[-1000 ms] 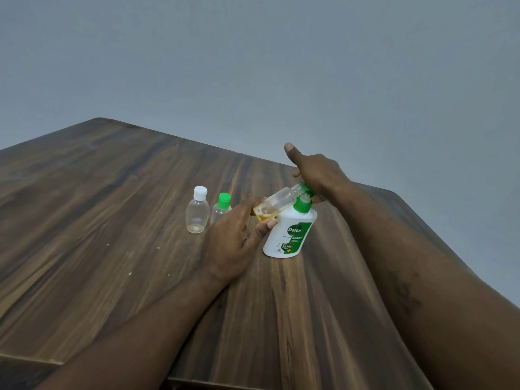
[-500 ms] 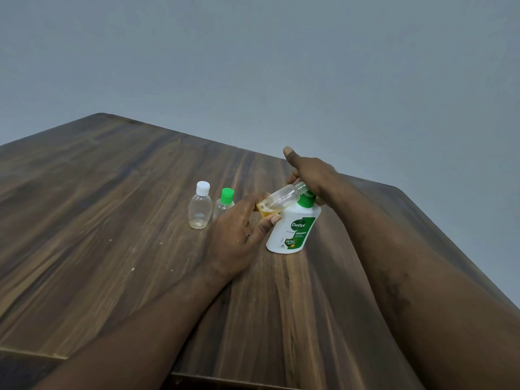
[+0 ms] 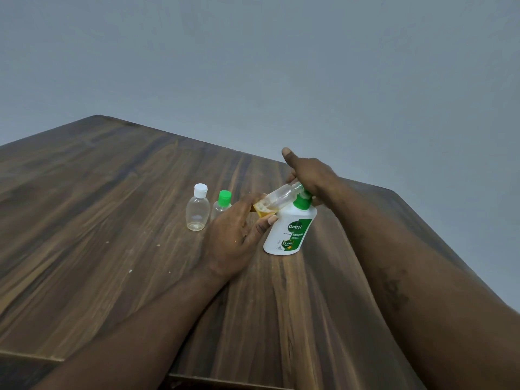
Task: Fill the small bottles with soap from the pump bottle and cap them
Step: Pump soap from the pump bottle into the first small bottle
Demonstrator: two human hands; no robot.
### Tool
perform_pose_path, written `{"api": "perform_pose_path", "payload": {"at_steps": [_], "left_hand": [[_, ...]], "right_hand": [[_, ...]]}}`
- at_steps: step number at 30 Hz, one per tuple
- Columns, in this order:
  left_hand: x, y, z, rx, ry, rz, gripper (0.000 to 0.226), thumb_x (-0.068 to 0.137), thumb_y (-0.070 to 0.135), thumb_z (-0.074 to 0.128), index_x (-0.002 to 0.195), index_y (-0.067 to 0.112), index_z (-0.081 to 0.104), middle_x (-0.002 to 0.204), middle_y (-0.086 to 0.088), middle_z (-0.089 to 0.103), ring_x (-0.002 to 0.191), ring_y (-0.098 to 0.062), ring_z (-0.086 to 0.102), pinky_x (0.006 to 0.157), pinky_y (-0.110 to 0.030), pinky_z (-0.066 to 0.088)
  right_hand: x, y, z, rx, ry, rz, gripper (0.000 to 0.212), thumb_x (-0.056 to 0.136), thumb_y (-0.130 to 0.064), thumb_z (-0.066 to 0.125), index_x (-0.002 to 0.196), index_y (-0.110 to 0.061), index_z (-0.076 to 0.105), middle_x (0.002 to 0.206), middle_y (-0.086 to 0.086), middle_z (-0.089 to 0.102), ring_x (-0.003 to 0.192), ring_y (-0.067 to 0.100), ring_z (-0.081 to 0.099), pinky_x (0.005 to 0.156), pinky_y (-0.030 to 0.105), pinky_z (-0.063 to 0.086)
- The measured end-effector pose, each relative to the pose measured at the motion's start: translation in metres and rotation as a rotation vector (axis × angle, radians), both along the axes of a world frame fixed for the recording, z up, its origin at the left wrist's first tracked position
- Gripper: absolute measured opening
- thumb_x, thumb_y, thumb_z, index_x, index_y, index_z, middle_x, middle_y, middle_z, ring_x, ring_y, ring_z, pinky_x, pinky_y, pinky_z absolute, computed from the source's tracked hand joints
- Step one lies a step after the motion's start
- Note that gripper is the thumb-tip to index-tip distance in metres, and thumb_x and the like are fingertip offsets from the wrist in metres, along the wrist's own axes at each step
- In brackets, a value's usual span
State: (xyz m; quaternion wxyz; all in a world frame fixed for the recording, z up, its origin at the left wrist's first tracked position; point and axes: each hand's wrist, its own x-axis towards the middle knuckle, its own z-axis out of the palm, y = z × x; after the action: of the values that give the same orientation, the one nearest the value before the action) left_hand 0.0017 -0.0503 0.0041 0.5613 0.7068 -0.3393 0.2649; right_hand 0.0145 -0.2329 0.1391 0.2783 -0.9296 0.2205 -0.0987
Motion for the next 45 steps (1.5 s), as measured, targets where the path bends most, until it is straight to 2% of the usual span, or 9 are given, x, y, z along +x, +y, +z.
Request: {"api": "perform_pose_path", "payload": {"at_steps": [6, 12, 20, 23, 27, 32, 37, 40, 45], "left_hand": [[0.002, 0.0, -0.003, 0.004, 0.0, 0.013, 0.033, 0.097, 0.037, 0.066, 0.124, 0.018, 0.066, 0.081, 0.037, 0.058, 0.075, 0.019, 0.053, 0.066, -0.001, 0.033], [-0.001, 0.001, -0.001, -0.016, 0.004, 0.008, 0.036, 0.098, 0.04, 0.063, 0.127, 0.018, 0.065, 0.084, 0.039, 0.057, 0.078, 0.019, 0.054, 0.066, -0.001, 0.034], [0.001, 0.0, -0.001, -0.015, -0.006, 0.0, 0.037, 0.098, 0.042, 0.061, 0.126, 0.018, 0.064, 0.09, 0.044, 0.056, 0.076, 0.017, 0.054, 0.065, -0.002, 0.033], [0.004, -0.001, -0.003, -0.007, -0.01, 0.003, 0.033, 0.098, 0.037, 0.065, 0.124, 0.016, 0.065, 0.09, 0.044, 0.057, 0.075, 0.018, 0.053, 0.064, -0.002, 0.033], [0.005, 0.0, -0.006, 0.019, 0.005, 0.005, 0.029, 0.098, 0.033, 0.068, 0.123, 0.018, 0.065, 0.088, 0.044, 0.057, 0.074, 0.017, 0.053, 0.065, -0.003, 0.033], [0.002, 0.001, -0.003, 0.028, 0.013, 0.009, 0.032, 0.099, 0.041, 0.063, 0.126, 0.023, 0.063, 0.09, 0.042, 0.058, 0.077, 0.016, 0.054, 0.065, -0.004, 0.034], [-0.001, 0.001, -0.001, 0.007, 0.034, 0.007, 0.037, 0.099, 0.048, 0.058, 0.127, 0.024, 0.063, 0.091, 0.042, 0.057, 0.078, 0.017, 0.054, 0.065, -0.004, 0.034], [-0.002, 0.002, -0.001, 0.016, 0.037, 0.007, 0.036, 0.099, 0.049, 0.058, 0.127, 0.027, 0.062, 0.09, 0.041, 0.058, 0.077, 0.014, 0.055, 0.064, -0.004, 0.034], [0.001, 0.002, -0.002, 0.021, 0.047, 0.009, 0.033, 0.099, 0.047, 0.06, 0.125, 0.027, 0.062, 0.089, 0.042, 0.056, 0.076, 0.015, 0.054, 0.062, -0.004, 0.033]], "right_hand": [[-0.002, 0.002, -0.006, 0.011, 0.014, 0.015, 0.067, 0.101, -0.069, 0.041, 0.094, -0.013, 0.077, 0.101, 0.006, 0.075, 0.094, 0.027, 0.068, 0.09, 0.043, 0.055], [-0.008, 0.007, 0.009, 0.023, -0.057, 0.008, 0.07, 0.098, -0.074, 0.045, 0.098, -0.011, 0.076, 0.093, 0.003, 0.071, 0.083, 0.025, 0.071, 0.068, 0.037, 0.061], [-0.005, -0.001, 0.013, 0.015, -0.021, -0.01, 0.071, 0.097, -0.073, 0.047, 0.103, -0.008, 0.074, 0.095, 0.01, 0.074, 0.088, 0.034, 0.075, 0.08, 0.047, 0.065], [-0.002, -0.001, -0.007, 0.15, 0.036, -0.016, 0.065, 0.098, -0.069, 0.049, 0.106, -0.008, 0.072, 0.1, 0.007, 0.073, 0.09, 0.028, 0.07, 0.075, 0.037, 0.056], [-0.006, 0.0, -0.007, 0.119, 0.004, 0.006, 0.057, 0.101, -0.062, 0.049, 0.104, -0.011, 0.076, 0.091, 0.0, 0.071, 0.08, 0.016, 0.063, 0.063, 0.03, 0.043], [-0.007, 0.002, 0.0, 0.028, -0.022, -0.005, 0.065, 0.098, -0.069, 0.048, 0.105, -0.011, 0.076, 0.103, 0.008, 0.073, 0.09, 0.027, 0.069, 0.078, 0.038, 0.059], [-0.005, -0.001, 0.022, 0.002, -0.068, 0.015, 0.059, 0.096, -0.065, 0.055, 0.095, -0.01, 0.075, 0.09, 0.006, 0.077, 0.083, 0.031, 0.077, 0.08, 0.048, 0.065], [0.001, 0.0, 0.024, -0.02, -0.078, 0.013, 0.053, 0.097, -0.061, 0.055, 0.092, -0.013, 0.075, 0.084, 0.004, 0.079, 0.084, 0.028, 0.076, 0.083, 0.045, 0.064], [0.003, 0.002, -0.005, -0.012, 0.051, -0.002, 0.045, 0.103, -0.048, 0.051, 0.101, -0.008, 0.073, 0.098, 0.009, 0.072, 0.089, 0.027, 0.067, 0.07, 0.033, 0.049]]}}
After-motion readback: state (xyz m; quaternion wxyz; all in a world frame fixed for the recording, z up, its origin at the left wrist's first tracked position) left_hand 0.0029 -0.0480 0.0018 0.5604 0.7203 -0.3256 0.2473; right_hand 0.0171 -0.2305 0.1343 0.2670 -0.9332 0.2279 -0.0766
